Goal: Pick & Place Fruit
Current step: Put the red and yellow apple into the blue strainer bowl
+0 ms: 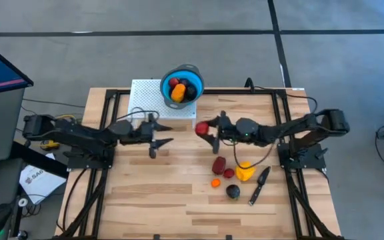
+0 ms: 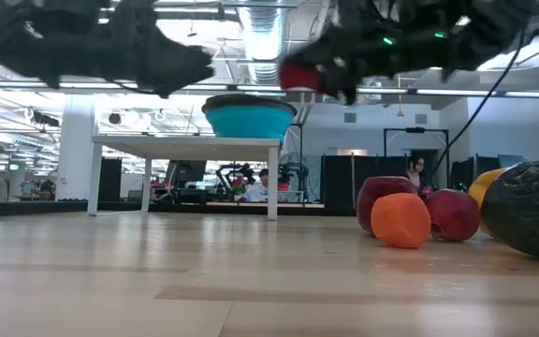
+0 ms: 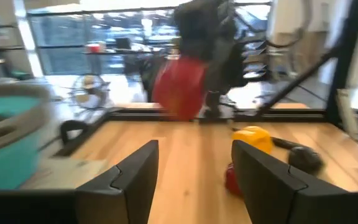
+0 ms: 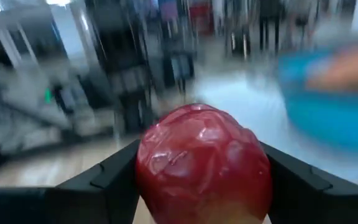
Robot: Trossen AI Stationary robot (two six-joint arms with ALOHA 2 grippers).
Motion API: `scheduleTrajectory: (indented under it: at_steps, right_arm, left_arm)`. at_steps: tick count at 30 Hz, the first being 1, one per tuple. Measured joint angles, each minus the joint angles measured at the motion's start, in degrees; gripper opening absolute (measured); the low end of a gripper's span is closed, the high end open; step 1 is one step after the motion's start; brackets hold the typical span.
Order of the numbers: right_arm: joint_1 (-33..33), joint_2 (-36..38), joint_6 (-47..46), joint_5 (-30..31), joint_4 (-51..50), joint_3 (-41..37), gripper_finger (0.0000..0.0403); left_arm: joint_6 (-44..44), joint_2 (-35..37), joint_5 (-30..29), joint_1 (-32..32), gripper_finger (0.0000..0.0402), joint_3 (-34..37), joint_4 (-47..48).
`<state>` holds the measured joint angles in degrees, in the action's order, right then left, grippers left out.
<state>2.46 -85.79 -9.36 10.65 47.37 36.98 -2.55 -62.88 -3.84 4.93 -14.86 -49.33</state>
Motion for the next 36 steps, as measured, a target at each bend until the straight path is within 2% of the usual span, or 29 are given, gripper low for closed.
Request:
scheduleTrajectory:
  at_steps: [3,7,15,22,27,36]
  right_arm:
    - [2.31,-3.79,2.7,-0.02,6.05,4.8,0.026]
    - [7.5,-6.75,3.78,0.22,0.62,14.24,0.026]
    - [18.76,-15.26,3.52,0.23,-30.19,37.48,0.026]
    - [23.05,-22.98,4.3,0.16,-52.03,53.71,0.026]
    - [23.7,-25.3,4.87,0.16,-58.17,58.81,0.026]
    - [23.95,-25.18,5.44,-0.75,-59.81,59.43,0.0262]
  left_arm:
    - [1.43,4.79,-3.33,-0.09,0.0188,3.62,-0.08]
    - [3.36,9.53,-3.93,-0.02,0.0181,7.23,-0.17]
    - [6.02,11.87,-4.17,-0.02,0.017,10.15,-0.15]
    - [6.06,11.87,-4.12,-0.02,0.0162,10.15,-0.47]
    - [6.06,11.85,-3.81,-0.11,0.0161,10.15,-0.58]
    - [6.06,11.84,-3.8,-0.11,0.0159,10.15,-0.63]
